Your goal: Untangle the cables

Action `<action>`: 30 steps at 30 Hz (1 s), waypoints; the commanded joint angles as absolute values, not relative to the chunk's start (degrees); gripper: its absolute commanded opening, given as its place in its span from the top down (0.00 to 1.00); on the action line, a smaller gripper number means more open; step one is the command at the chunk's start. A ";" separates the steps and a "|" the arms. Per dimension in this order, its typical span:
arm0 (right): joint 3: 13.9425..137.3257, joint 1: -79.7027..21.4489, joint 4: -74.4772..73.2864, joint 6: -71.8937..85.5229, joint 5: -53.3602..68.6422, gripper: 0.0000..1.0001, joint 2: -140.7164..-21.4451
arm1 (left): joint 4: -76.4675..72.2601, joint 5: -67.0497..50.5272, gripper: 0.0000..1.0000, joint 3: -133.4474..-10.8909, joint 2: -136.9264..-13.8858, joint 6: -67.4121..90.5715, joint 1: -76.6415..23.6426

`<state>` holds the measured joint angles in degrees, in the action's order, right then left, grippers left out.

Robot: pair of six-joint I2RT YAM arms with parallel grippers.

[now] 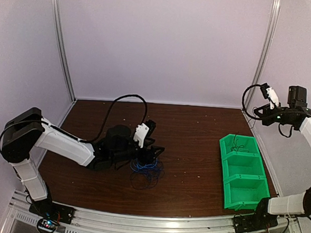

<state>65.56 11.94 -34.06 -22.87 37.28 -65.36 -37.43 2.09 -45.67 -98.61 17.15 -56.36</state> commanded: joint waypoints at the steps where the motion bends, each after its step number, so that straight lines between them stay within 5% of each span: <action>1: 62.93 12.39 -35.11 -25.30 35.77 1.00 -67.72 | -39.33 1.45 0.37 -46.68 -99.49 17.94 -56.45; 30: 57.26 12.26 -35.70 -28.41 29.85 1.00 -89.71 | -39.99 2.55 0.37 -44.80 -98.88 18.20 -56.50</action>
<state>56.62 11.99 -34.96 -28.29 32.40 -89.17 -37.60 2.52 -44.23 -98.89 17.98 -56.36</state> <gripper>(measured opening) 0.009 0.626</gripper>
